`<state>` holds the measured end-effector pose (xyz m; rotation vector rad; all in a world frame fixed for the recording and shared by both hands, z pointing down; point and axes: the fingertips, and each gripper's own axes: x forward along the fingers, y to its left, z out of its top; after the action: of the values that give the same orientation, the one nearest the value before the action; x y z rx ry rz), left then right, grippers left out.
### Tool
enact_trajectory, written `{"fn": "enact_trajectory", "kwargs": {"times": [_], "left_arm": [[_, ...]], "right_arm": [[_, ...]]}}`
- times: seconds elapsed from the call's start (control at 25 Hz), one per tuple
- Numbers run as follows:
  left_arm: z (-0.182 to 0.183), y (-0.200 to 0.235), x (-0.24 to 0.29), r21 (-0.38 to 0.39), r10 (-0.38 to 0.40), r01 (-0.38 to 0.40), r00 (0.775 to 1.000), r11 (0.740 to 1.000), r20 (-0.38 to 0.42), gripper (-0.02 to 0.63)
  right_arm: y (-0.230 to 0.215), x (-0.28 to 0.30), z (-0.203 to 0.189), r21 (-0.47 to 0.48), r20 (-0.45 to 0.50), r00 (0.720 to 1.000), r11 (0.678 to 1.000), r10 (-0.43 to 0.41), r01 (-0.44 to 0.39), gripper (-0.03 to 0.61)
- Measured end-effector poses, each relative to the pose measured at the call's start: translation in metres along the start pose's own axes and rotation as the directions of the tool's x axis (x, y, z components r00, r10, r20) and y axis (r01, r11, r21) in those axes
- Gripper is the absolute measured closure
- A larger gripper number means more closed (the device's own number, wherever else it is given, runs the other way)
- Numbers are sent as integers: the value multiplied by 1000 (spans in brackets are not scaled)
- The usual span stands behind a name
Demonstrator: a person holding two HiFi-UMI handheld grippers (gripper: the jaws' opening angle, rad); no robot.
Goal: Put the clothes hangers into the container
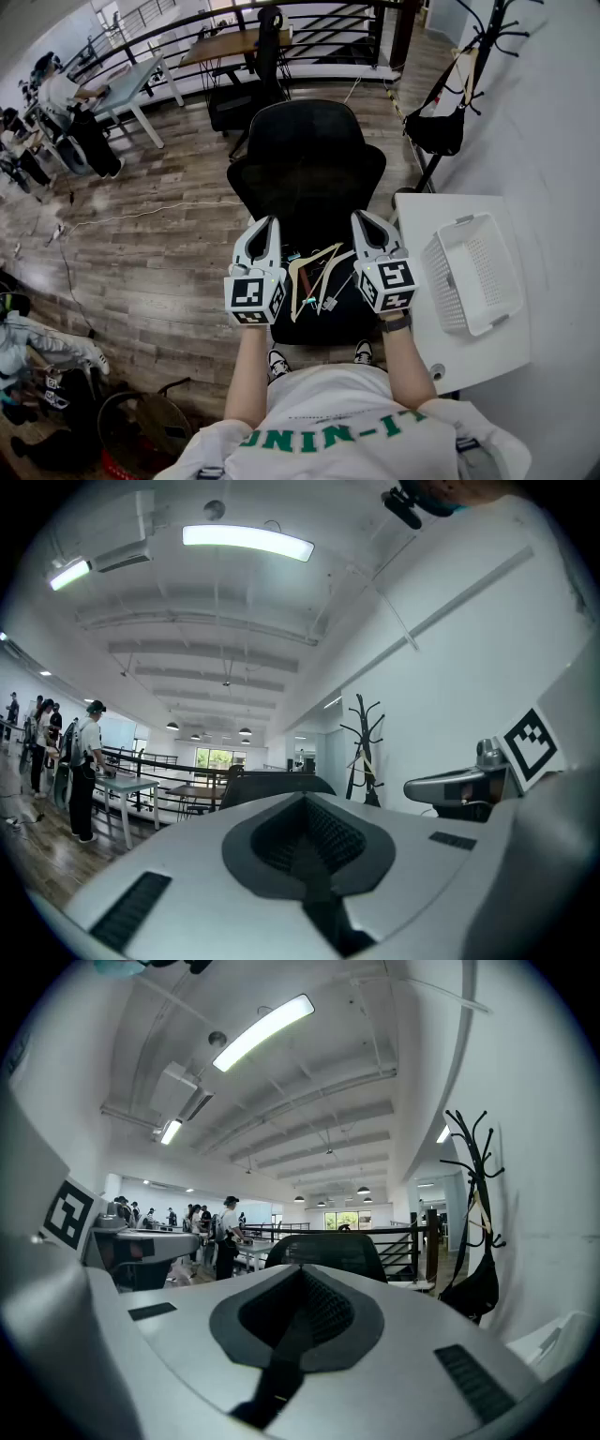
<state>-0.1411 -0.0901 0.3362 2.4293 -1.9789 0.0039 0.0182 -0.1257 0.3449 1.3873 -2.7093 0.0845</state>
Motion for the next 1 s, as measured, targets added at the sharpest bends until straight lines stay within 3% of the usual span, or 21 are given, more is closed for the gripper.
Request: {"fn": "enact_trajectory", "kwargs": {"times": [0.24, 0.48, 0.72, 1.0], "left_arm": [[-25, -4, 4, 11, -25, 25, 999, 1000, -23, 603], [-56, 1, 0, -31, -59, 57, 996, 998, -66, 603], [-109, 12, 1, -92, -58, 49, 992, 995, -108, 603], [-175, 55, 15, -90, -55, 42, 988, 995, -146, 603]], "right_arm": [[0, 4, -32, 36, -53, 999, 999, 12, -10, 561], [18, 11, -84, 87, -176, 983, 996, 50, -35, 561], [45, 26, -153, 152, -283, 948, 983, 142, -102, 561], [81, 69, -241, 166, -408, 891, 976, 199, -142, 553]]}}
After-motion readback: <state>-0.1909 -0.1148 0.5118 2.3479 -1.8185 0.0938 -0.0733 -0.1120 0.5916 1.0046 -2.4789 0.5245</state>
